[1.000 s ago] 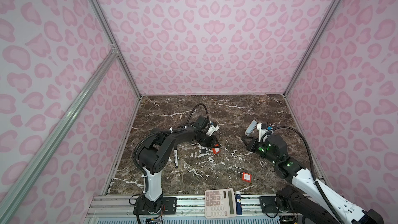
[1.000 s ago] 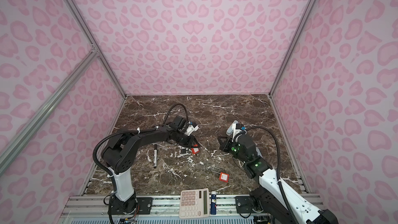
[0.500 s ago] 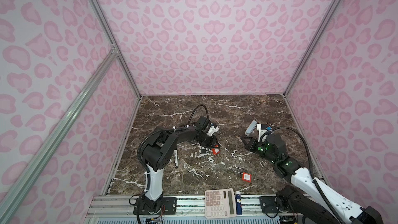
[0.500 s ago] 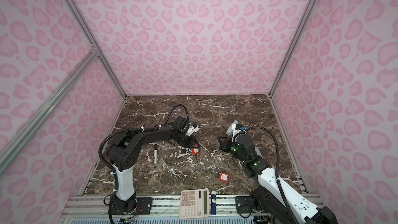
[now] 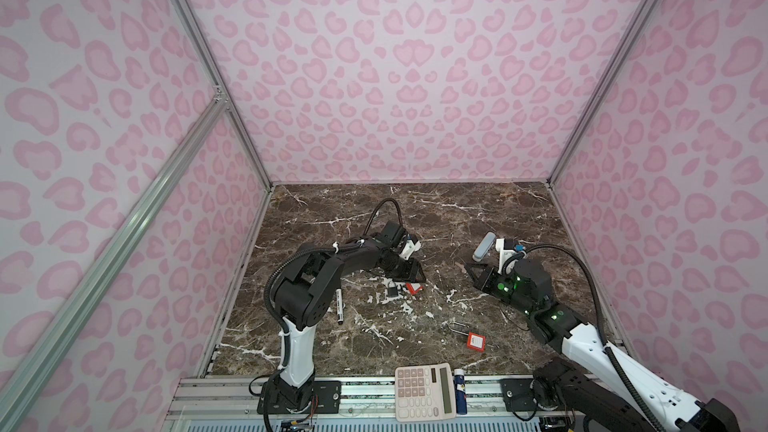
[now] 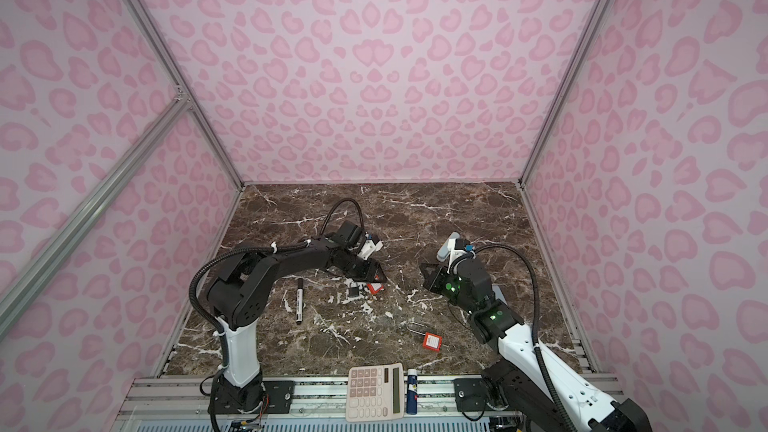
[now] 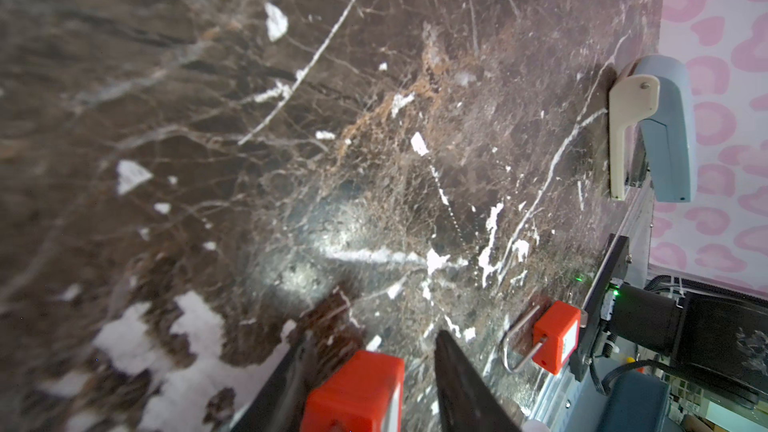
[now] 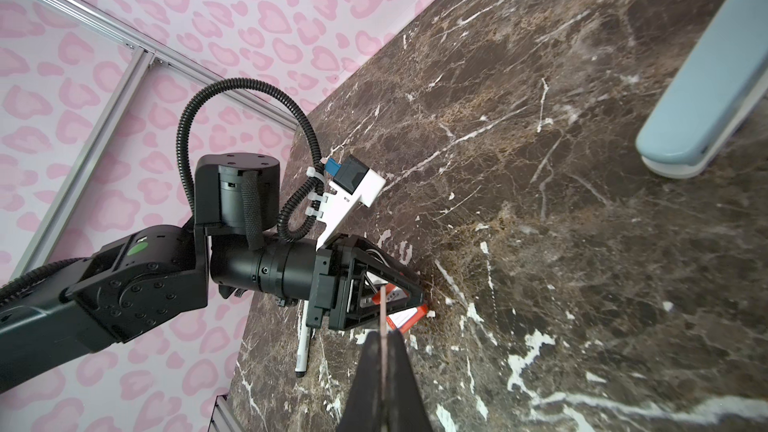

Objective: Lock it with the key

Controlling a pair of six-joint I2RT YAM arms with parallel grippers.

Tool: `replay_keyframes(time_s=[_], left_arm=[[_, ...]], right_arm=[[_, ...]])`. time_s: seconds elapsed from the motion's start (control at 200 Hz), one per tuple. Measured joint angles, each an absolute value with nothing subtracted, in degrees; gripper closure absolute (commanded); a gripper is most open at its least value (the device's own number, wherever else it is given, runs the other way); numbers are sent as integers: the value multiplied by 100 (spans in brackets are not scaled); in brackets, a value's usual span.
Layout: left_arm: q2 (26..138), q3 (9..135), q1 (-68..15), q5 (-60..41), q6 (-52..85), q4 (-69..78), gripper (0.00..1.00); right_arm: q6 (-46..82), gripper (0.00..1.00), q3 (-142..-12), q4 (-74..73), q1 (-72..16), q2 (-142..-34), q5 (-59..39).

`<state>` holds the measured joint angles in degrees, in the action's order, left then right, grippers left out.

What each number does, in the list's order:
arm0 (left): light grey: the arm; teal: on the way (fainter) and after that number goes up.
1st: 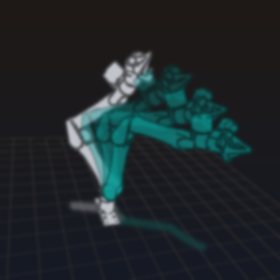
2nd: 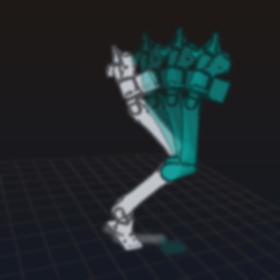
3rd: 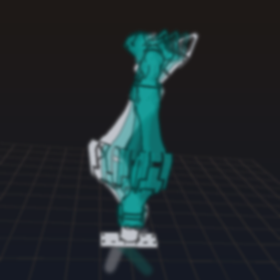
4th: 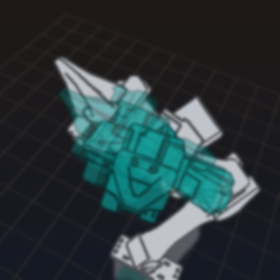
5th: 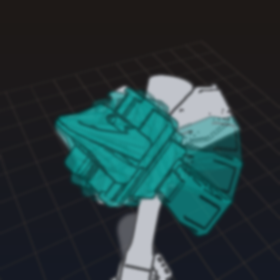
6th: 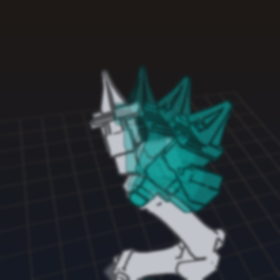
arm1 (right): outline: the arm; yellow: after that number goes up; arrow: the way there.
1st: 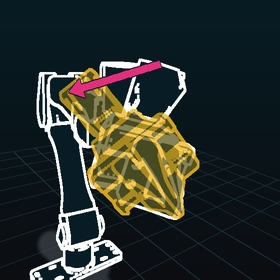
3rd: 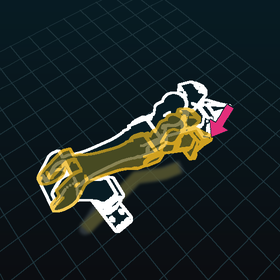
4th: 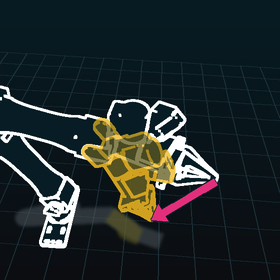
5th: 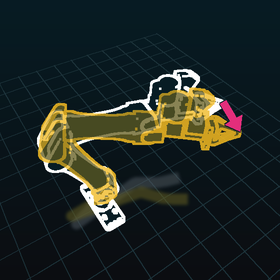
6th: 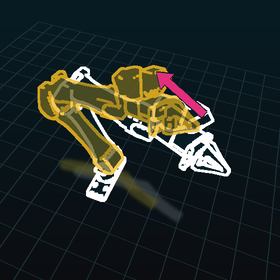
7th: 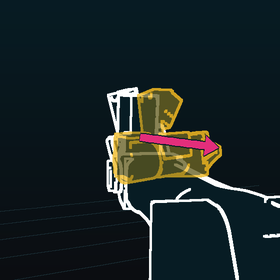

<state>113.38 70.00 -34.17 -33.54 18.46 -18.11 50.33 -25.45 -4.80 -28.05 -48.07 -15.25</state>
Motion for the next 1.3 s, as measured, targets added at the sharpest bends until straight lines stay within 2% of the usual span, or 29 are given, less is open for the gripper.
replay_keyframes(time_s=[0.1,0.22,0.83,0.985,1.06,1.215,1.3], left_arm=[[11338,7052,-3420,-3234,1844,-1846,46],[11338,7111,-3420,-3181,1846,-1900,36],[11273,7373,-3520,-3024,1841,-2088,40],[11340,7408,-3527,-2969,1846,-2110,49],[11360,7413,-3538,-2954,1848,-2117,51],[11378,7424,-3610,-2950,1846,-2132,48],[11378,7435,-3629,-2928,1844,-2137,40]], right_arm=[[5033,100,-2545,-478,-2805,-4772,-1522],[5033,100,-2545,-478,-2805,-4744,-1522],[5033,100,-2484,-464,-2805,-4698,-1520],[5033,100,-2469,-460,-2805,-4687,-1518],[5033,100,-2464,-467,-2805,-4698,-1518],[5033,100,-2464,-482,-2805,-4737,-1518],[5033,100,-2464,-480,-2805,-4762,-1518]])
